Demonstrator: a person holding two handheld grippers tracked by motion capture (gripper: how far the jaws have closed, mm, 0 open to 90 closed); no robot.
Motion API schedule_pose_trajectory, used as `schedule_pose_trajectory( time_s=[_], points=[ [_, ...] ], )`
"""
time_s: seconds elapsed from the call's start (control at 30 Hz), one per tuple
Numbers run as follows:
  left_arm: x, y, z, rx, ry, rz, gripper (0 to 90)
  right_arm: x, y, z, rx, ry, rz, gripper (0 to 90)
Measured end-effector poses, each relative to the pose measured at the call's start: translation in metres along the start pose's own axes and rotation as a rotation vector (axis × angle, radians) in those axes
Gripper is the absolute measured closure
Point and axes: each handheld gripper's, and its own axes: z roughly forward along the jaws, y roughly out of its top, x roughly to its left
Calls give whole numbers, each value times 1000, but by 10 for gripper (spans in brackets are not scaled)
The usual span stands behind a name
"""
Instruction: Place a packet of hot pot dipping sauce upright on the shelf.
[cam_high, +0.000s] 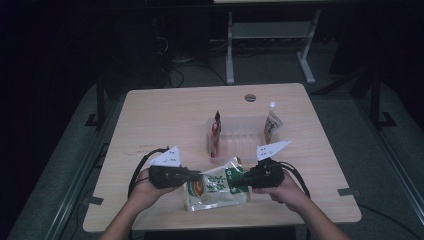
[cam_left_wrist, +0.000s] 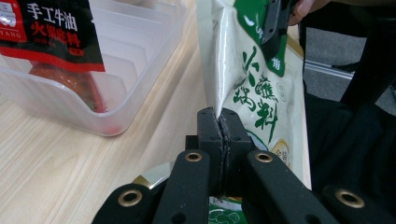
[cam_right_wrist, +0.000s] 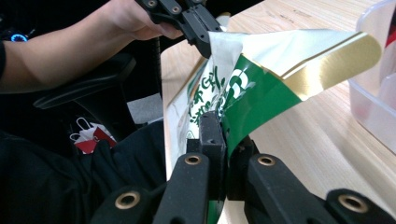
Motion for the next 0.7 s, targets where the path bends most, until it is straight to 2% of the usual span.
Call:
schedule_pose_trajectory(
  time_s=[0.13, 0.27, 0.33, 0.4, 0.5, 0.7],
  points=[
    [1, -2, 3, 18, 6, 1, 860, 0, 0, 0, -1, 16, -3, 897],
    [2, -3, 4, 12, 13, -9, 808, 0, 0, 0, -12, 26, -11, 899],
    [2, -3, 4, 2, 10, -23, 760, 1, 0, 1, -10, 30, -11, 900],
    [3, -3, 2, -22, 9, -37, 676, 1, 1, 2, -5, 22, -18, 900],
    [4, -5, -2, -32, 15, -50, 567, 0, 1, 0, -13, 20, -12, 900],
    [5, -16, -6, -18, 39, -77, 418, 2, 2, -7, -43, 27, -12, 900]
  ],
)
